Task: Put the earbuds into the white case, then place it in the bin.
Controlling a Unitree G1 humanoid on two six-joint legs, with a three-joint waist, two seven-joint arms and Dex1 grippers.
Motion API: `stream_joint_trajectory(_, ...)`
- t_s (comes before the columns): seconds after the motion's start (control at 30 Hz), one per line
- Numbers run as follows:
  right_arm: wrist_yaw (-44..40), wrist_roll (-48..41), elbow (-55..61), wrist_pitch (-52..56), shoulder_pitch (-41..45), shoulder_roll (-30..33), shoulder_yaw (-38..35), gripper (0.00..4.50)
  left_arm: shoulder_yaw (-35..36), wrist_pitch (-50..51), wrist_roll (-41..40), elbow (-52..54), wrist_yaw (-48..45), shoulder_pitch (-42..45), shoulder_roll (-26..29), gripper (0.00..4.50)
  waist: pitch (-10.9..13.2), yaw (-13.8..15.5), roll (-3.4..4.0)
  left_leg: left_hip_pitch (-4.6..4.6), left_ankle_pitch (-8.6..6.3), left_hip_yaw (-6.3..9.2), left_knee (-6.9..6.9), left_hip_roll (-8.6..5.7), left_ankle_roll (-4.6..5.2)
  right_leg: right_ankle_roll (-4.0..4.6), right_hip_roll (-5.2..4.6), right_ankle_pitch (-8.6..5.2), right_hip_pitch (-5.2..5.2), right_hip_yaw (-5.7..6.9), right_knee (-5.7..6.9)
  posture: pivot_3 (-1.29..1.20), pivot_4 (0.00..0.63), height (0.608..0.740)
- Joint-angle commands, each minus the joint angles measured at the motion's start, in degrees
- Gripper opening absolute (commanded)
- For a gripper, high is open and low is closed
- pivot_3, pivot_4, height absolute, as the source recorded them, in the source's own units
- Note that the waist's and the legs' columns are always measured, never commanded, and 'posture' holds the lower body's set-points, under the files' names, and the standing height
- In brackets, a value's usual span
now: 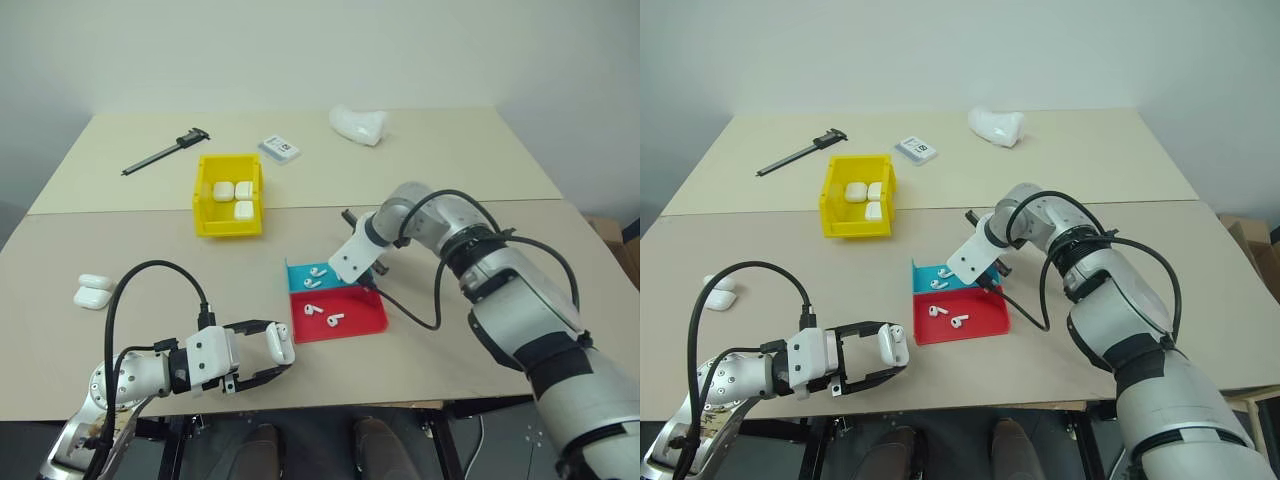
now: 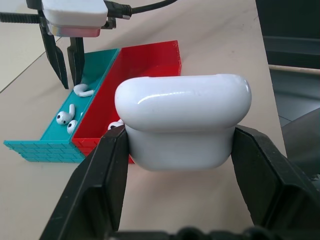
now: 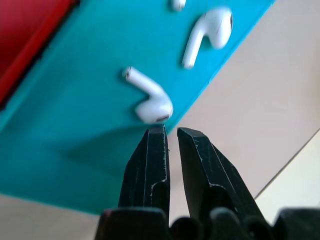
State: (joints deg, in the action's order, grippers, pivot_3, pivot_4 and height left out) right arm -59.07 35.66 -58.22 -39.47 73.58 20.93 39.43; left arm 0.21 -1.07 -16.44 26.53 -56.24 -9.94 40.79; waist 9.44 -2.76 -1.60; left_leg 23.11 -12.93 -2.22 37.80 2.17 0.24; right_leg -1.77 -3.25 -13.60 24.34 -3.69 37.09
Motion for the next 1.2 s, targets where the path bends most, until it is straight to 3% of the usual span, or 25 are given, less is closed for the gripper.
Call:
stream_joint_trajectory(0.03,-0.26,-0.97,-0.05,-0.31,2.12,-0.57,-1.28,0.7,0.27,-1.42,0.1,1.08,0.38,0.05,0.02,2.77,0.0,0.04,0.0,0.0,0.0,0.0,0.0,0.0,0.0,0.0,-0.01,0.0,-0.01,0.0,0.0,0.0,0.15,0.74)
stream_joint_trajectory(0.63,-4.19,-4.88,5.91,0.52,0.96,1.37,-3.33,0.7,-0.15,-1.89,0.93,0.58,0.96,0.34,-0.36,2.77,0.0,0.1,0.0,-0.01,0.0,0.01,0.0,0.0,0.0,0.0,-0.01,0.0,-0.01,0.0,0.0,0.0,0.15,0.74)
stream_joint_trajectory(0.93,-21.53,-18.47,14.82,4.13,-2.49,2.64,-7.14,0.7,-0.83,-2.41,1.27,-0.36,0.7,1.07,-0.55,2.77,0.0,0.16,0.0,-0.04,0.0,0.03,0.0,0.01,0.0,0.0,-0.01,0.0,-0.07,0.02,-0.01,0.0,0.15,0.74)
stream_joint_trajectory(1.2,-19.42,-15.11,10.06,0.42,-2.84,-0.02,-4.99,0.7,-0.74,-2.94,1.68,-0.22,0.74,0.42,-0.01,2.77,0.0,0.0,0.0,-0.06,0.0,0.01,0.0,0.02,0.0,0.0,0.01,0.01,-0.05,0.01,0.02,0.0,0.15,0.74)
